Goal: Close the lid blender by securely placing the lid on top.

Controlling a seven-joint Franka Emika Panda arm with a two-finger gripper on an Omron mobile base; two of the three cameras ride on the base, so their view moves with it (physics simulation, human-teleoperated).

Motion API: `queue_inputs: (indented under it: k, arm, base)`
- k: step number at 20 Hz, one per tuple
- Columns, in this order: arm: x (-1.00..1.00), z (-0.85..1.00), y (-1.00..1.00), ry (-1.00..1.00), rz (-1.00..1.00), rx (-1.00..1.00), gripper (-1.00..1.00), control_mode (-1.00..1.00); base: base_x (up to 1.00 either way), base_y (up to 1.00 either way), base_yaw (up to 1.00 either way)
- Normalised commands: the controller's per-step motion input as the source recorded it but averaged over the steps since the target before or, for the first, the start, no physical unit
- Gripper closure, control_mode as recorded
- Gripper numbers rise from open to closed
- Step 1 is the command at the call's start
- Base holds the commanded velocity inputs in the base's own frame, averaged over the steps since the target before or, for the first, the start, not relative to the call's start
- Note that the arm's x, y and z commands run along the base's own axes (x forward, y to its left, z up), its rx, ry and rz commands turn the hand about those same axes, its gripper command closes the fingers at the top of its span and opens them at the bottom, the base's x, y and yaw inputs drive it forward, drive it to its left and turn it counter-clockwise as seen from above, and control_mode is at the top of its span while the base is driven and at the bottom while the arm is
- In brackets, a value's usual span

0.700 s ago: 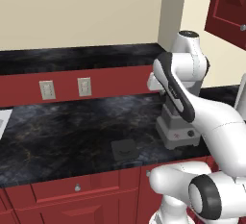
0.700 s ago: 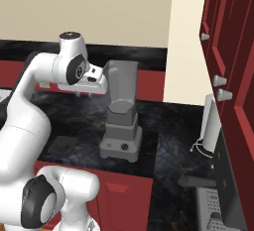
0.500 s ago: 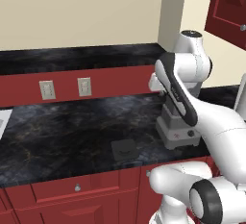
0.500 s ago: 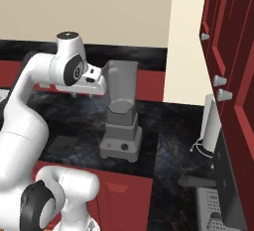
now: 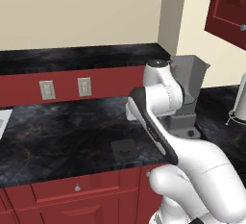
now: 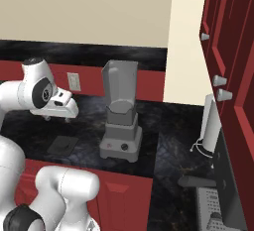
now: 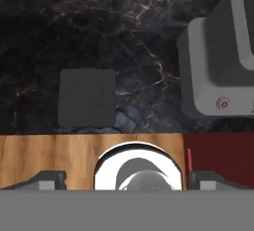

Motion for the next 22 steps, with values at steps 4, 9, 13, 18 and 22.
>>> queue_inputs:
  k: [4, 9, 13, 18, 22]
  arm:
    - [0.3, -0.62, 0.69, 0.14, -0.06, 0.0, -1.0, -1.0]
    - [0.06, -0.73, 0.33, 0.26, -0.01, 0.0, -1.0, -1.0]
    - [0.17, -0.47, 0.1, 0.23, 0.0, 0.0, -1.0, -1.0]
    - [0.05, -0.29, 0.05, 0.13, 0.0, -0.01, -1.0, -1.0]
    - [0.09, -0.17, 0.17, 0.11, 0.0, -0.04, -1.0, -1.0]
  base:
    - [0.0, 0.0, 0.0]
    - [0.0, 0.0, 0.0]
    - [0.0, 0.0, 0.0]
    - [0.0, 0.0, 0.0]
    - [0.0, 0.0, 0.0]
